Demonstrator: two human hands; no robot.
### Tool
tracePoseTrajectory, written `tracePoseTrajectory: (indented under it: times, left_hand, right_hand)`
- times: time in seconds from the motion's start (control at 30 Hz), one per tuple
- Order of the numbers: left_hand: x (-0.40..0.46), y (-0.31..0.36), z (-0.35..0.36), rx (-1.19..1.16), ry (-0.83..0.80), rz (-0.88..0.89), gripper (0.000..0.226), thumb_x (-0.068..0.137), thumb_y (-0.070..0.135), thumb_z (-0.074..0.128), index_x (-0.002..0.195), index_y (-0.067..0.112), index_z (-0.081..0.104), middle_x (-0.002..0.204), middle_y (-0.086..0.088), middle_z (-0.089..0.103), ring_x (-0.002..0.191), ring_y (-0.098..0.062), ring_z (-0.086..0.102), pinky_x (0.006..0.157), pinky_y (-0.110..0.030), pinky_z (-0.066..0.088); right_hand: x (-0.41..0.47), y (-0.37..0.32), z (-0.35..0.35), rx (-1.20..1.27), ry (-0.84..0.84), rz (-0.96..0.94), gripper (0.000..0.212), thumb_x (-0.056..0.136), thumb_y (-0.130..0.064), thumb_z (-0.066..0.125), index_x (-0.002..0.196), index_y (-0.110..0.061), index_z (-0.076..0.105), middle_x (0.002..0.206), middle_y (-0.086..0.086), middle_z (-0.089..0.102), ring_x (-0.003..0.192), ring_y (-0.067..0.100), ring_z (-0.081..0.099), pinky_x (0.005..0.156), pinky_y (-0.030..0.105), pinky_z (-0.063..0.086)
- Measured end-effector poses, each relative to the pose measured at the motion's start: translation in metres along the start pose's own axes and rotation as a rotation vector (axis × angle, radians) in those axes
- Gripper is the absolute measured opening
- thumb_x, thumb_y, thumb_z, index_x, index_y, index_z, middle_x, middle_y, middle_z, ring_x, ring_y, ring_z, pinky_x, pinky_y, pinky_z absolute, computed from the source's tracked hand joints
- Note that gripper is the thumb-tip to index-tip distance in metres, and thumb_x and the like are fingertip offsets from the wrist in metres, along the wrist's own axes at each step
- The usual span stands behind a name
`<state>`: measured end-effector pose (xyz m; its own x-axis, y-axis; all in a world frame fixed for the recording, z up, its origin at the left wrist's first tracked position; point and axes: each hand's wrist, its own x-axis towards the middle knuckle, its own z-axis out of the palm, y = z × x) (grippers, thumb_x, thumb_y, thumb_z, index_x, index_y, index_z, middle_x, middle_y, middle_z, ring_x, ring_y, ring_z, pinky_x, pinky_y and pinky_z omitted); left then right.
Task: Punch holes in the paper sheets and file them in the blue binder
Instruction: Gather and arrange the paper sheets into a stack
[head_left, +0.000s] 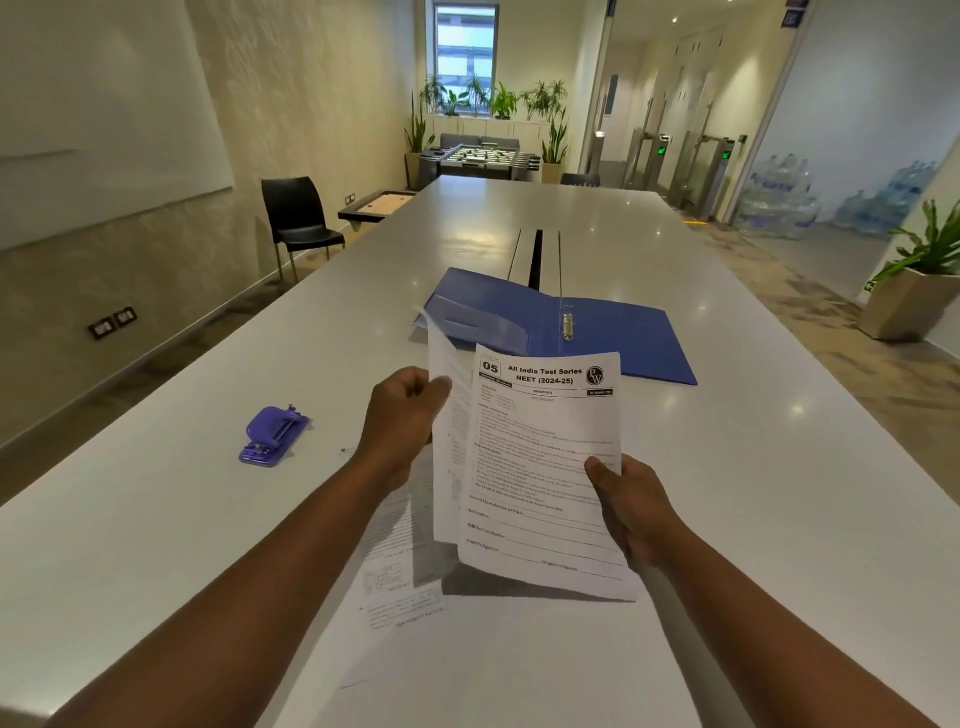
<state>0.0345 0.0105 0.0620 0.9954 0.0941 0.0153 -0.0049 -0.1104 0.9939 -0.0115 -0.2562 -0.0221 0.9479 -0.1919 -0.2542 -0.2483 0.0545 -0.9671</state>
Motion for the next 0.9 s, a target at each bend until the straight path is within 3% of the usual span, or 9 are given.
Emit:
tracePoseTrajectory:
  times: [0.13, 0.23, 0.37, 0.53, 0.6, 0.67, 0.77, 0.83, 0.9]
  left_hand:
    - [-0.007, 0.036, -0.002, 0.02, -0.089, 0.094, 0.022, 0.097, 0.02, 0.063, 0.081, 0.007, 0.054, 0.069, -0.002, 0.067, 0.063, -0.012, 0.068, 0.054, -0.022, 0.05]
    - [-0.014, 0.059, -0.004, 0.011, -0.192, 0.147, 0.028, 0.098, 0.02, 0.062, 0.1, -0.006, 0.052, 0.091, -0.021, 0.067, 0.073, -0.025, 0.071, 0.064, -0.033, 0.052]
    - [-0.029, 0.087, -0.006, -0.124, -0.271, 0.183, 0.01, 0.098, 0.011, 0.06, 0.099, 0.005, 0.052, 0.091, -0.013, 0.07, 0.072, -0.022, 0.072, 0.058, -0.027, 0.055]
    - [-0.035, 0.105, -0.012, -0.322, -0.366, 0.173, 0.02, 0.098, 0.005, 0.06, 0.115, 0.012, 0.051, 0.112, -0.013, 0.073, 0.085, -0.031, 0.074, 0.065, -0.035, 0.062]
    - [-0.032, 0.103, -0.012, -0.373, -0.38, 0.162, 0.023, 0.1, 0.006, 0.058, 0.119, 0.017, 0.055, 0.118, -0.012, 0.073, 0.091, -0.032, 0.074, 0.069, -0.039, 0.063]
    - [-0.026, 0.096, -0.01, -0.427, -0.375, 0.122, 0.024, 0.101, 0.005, 0.056, 0.121, 0.018, 0.057, 0.119, -0.01, 0.074, 0.095, -0.029, 0.075, 0.073, -0.039, 0.063]
    - [-0.015, 0.078, -0.005, -0.374, -0.286, 0.037, 0.019, 0.1, 0.005, 0.059, 0.118, 0.012, 0.062, 0.115, -0.012, 0.075, 0.096, -0.028, 0.076, 0.075, -0.04, 0.064]
    - [-0.008, 0.061, -0.001, -0.255, -0.187, -0.013, 0.011, 0.097, 0.007, 0.065, 0.108, 0.007, 0.066, 0.106, -0.014, 0.077, 0.093, -0.032, 0.076, 0.072, -0.04, 0.064]
    - [-0.005, 0.044, 0.002, -0.176, -0.114, -0.063, 0.007, 0.095, 0.008, 0.069, 0.101, 0.005, 0.068, 0.096, -0.012, 0.078, 0.087, -0.031, 0.076, 0.067, -0.036, 0.063]
  right_hand:
    - [-0.004, -0.006, 0.002, 0.012, 0.008, -0.003, 0.017, 0.106, -0.017, 0.052, 0.115, -0.011, 0.065, 0.101, 0.008, 0.08, 0.087, 0.029, 0.079, 0.068, 0.038, 0.064]
    - [-0.005, -0.008, 0.005, 0.028, 0.015, -0.007, 0.022, 0.106, -0.016, 0.053, 0.122, -0.005, 0.063, 0.105, 0.011, 0.079, 0.093, 0.032, 0.077, 0.082, 0.047, 0.063]
    - [-0.007, -0.013, 0.007, 0.134, 0.031, 0.007, 0.015, 0.106, -0.009, 0.051, 0.115, -0.005, 0.062, 0.111, 0.017, 0.076, 0.101, 0.039, 0.074, 0.094, 0.057, 0.057]
    - [-0.015, -0.026, 0.011, 0.081, 0.062, -0.056, 0.016, 0.105, -0.013, 0.054, 0.117, -0.008, 0.063, 0.106, 0.01, 0.076, 0.094, 0.028, 0.075, 0.076, 0.036, 0.063]
    - [-0.019, -0.029, 0.011, 0.06, 0.052, -0.088, 0.017, 0.103, -0.015, 0.058, 0.118, -0.009, 0.064, 0.105, 0.004, 0.077, 0.095, 0.023, 0.074, 0.079, 0.037, 0.063]
    - [-0.023, -0.03, 0.008, 0.035, 0.037, -0.118, 0.011, 0.1, -0.015, 0.064, 0.109, -0.012, 0.069, 0.097, 0.002, 0.079, 0.092, 0.025, 0.076, 0.079, 0.043, 0.065]
    - [-0.034, -0.038, 0.005, -0.005, 0.01, -0.17, 0.011, 0.089, -0.018, 0.074, 0.08, -0.022, 0.072, 0.074, -0.002, 0.075, 0.08, 0.032, 0.075, 0.063, 0.036, 0.057]
    - [-0.042, -0.044, 0.004, 0.026, -0.02, -0.189, 0.006, 0.087, -0.021, 0.078, 0.088, -0.017, 0.074, 0.078, 0.002, 0.077, 0.076, 0.029, 0.076, 0.061, 0.033, 0.057]
    - [-0.047, -0.048, 0.003, 0.091, -0.05, -0.19, 0.024, 0.092, -0.027, 0.074, 0.109, -0.01, 0.072, 0.097, 0.011, 0.079, 0.091, 0.035, 0.077, 0.07, 0.039, 0.061]
